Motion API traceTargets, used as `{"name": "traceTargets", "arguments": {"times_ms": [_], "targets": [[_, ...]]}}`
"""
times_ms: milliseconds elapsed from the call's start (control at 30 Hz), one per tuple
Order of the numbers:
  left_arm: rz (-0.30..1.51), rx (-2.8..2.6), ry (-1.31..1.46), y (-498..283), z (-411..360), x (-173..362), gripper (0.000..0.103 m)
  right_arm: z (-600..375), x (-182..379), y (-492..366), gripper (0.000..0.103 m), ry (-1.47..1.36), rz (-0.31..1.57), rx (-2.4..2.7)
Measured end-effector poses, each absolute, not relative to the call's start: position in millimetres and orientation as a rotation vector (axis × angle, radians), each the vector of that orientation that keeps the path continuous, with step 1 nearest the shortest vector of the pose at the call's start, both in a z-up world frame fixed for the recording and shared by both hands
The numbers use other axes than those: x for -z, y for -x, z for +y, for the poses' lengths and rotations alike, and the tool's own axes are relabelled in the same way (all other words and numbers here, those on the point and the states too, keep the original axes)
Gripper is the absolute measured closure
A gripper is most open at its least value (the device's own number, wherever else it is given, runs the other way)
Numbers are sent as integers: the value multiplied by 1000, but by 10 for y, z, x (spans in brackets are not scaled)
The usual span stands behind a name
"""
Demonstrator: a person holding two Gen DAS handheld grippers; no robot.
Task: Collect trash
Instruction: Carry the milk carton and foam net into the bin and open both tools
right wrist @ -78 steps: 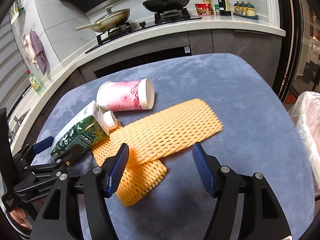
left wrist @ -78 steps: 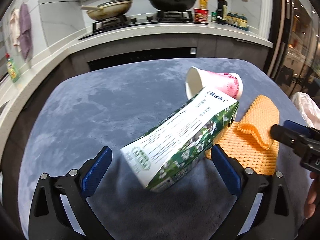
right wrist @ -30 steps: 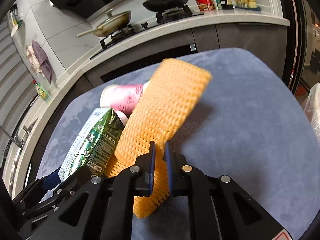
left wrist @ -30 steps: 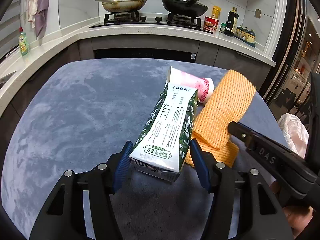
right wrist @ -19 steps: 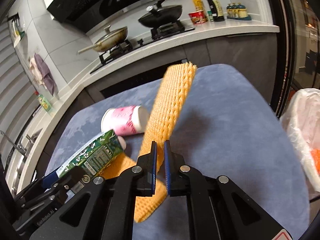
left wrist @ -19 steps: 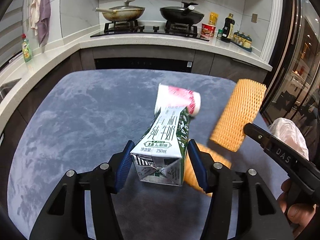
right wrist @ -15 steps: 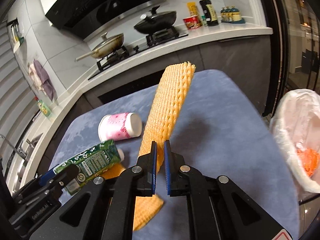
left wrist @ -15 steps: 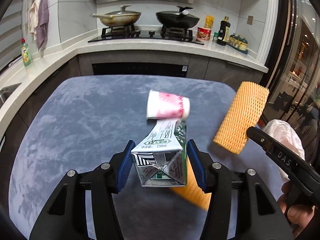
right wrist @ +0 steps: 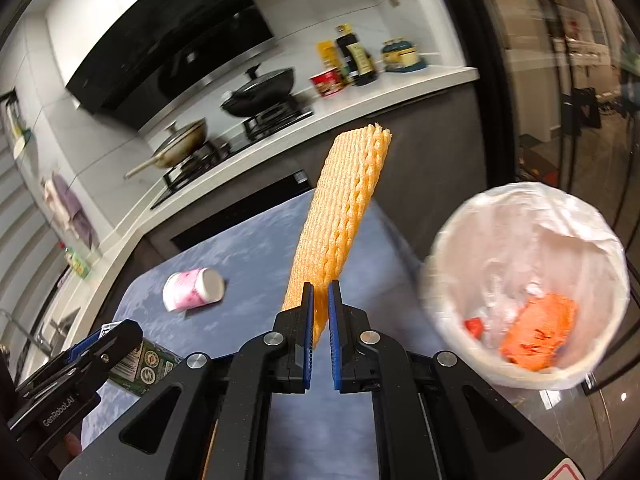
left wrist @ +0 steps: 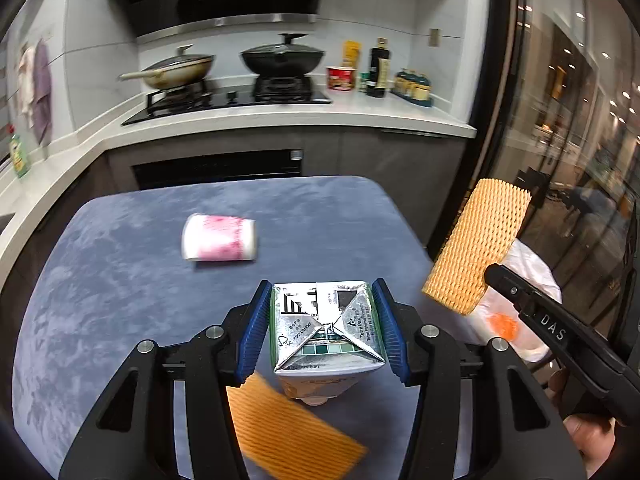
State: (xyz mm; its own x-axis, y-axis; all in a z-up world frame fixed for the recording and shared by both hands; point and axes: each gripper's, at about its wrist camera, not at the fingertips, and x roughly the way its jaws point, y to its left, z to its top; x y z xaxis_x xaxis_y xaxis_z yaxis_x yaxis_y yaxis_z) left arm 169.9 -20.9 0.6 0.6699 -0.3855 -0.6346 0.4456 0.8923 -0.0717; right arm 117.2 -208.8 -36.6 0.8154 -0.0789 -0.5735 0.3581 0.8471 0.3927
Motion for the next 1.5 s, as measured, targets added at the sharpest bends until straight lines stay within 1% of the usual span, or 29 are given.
{"name": "traceTargets", "arguments": {"times_ms": [333, 633, 1233, 1500], "targets": [[670, 570, -139, -1408, -948, -140, 54, -2754, 394, -602, 96, -580, 538, 344], [659, 650, -174, -1276, -1605, -170, 54, -3311, 566, -221, 96, -652, 536, 441], [677, 759, -232, -1269, -2576, -9, 54, -3789, 946, -130, 96, -704, 595, 504], [714, 785, -243, -1359, -2859, 132, 54, -3790, 1001, -257, 95, -651, 647, 506]]}}
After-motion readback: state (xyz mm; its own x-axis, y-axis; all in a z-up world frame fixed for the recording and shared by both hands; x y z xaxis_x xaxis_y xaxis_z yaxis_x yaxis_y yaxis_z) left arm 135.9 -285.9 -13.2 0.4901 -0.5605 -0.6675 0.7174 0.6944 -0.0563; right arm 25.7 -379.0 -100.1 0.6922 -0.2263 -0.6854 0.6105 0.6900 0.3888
